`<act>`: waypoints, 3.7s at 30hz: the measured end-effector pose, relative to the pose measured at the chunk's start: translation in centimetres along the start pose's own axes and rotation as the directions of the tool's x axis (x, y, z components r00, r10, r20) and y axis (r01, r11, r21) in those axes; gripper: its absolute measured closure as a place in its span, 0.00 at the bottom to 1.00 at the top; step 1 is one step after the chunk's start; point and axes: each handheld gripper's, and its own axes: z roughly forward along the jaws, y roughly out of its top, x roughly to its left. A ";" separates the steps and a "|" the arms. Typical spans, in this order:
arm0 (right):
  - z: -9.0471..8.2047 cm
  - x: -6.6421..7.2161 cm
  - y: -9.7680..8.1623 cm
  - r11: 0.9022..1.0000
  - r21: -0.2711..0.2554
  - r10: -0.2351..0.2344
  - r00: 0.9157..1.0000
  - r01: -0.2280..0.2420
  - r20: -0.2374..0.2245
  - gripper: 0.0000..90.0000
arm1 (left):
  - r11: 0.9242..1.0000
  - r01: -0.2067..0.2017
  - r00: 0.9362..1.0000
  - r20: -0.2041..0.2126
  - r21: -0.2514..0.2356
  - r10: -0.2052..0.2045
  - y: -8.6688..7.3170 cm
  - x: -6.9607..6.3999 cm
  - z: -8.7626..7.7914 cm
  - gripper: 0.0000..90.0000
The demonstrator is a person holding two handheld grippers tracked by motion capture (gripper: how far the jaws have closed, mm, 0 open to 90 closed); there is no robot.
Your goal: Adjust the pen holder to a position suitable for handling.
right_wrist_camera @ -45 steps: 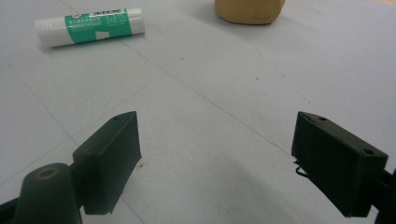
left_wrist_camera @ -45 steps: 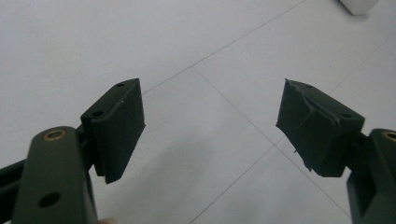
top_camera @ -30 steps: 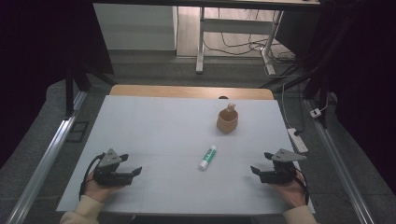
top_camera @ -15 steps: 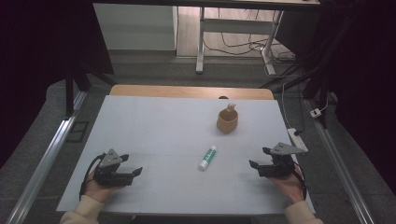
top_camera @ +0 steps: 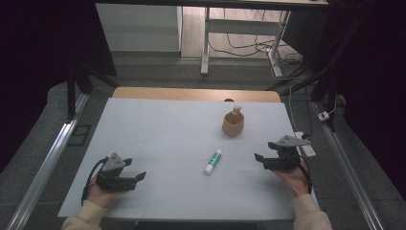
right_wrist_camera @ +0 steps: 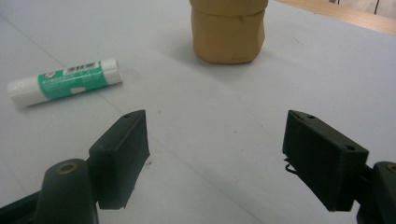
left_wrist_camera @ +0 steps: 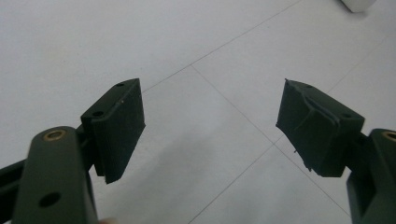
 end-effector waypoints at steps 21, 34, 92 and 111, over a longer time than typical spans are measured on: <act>3.8 -2.5 4.0 0.998 0.026 0.051 0.999 -0.051 0.013 0.29 | 1.000 -0.003 1.000 0.010 0.003 0.003 0.0 0.0 0.0 0.25; 5.6 -3.8 5.6 0.996 0.030 0.080 0.997 -0.081 0.019 0.38 | 1.000 -0.007 1.000 0.012 0.010 0.007 0.0 0.0 0.1 0.25; 13.9 -6.4 6.7 0.992 0.077 0.093 0.995 -0.095 0.033 1.00 | 0.999 -0.020 1.000 0.020 0.025 0.020 -0.2 0.2 0.3 0.26; 15.1 -4.9 7.3 0.995 0.079 0.061 0.998 -0.059 -0.024 1.00 | 0.999 -0.024 1.000 0.018 0.027 0.024 -0.2 0.1 0.4 0.26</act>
